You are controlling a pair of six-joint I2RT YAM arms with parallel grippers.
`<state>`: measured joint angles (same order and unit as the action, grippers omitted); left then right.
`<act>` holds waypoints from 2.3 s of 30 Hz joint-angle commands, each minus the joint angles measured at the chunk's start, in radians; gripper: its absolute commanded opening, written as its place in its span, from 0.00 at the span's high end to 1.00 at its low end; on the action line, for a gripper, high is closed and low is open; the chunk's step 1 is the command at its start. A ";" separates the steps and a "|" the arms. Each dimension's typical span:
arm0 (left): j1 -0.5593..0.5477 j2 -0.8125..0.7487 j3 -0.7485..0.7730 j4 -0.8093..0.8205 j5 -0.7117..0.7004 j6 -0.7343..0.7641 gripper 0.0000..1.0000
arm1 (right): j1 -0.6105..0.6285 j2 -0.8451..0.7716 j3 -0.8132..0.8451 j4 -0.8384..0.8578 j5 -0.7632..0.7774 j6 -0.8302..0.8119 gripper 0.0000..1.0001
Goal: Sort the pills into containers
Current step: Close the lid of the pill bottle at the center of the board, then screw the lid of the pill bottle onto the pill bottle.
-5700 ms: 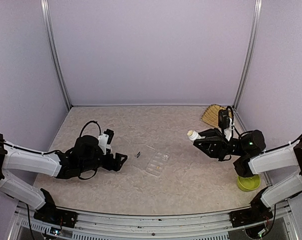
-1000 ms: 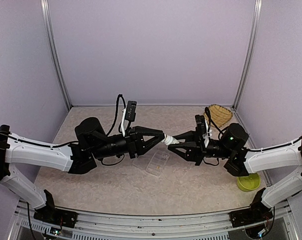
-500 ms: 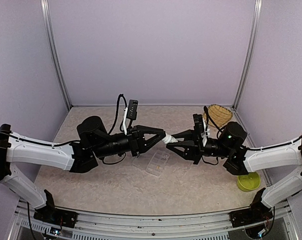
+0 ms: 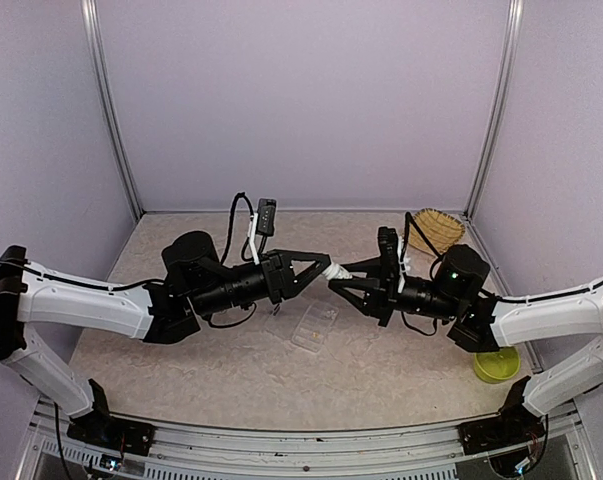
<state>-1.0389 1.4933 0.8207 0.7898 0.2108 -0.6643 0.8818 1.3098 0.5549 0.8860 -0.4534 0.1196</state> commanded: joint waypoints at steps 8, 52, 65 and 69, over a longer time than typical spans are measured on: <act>-0.010 0.016 -0.034 0.053 0.048 -0.021 0.66 | 0.024 -0.044 -0.010 0.021 0.021 -0.020 0.88; -0.016 -0.045 -0.037 0.098 0.052 0.022 0.01 | 0.041 0.039 0.043 0.012 0.052 0.063 0.88; -0.018 -0.053 -0.034 0.115 0.059 0.032 0.01 | 0.046 0.080 0.064 -0.010 0.051 0.064 0.88; -0.018 -0.050 -0.032 0.118 0.065 0.033 0.01 | 0.054 0.097 0.073 -0.003 0.039 0.067 0.88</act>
<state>-1.0489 1.4422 0.7582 0.8650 0.2520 -0.6392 0.9211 1.3815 0.5980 0.8841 -0.4091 0.1772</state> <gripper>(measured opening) 0.987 0.260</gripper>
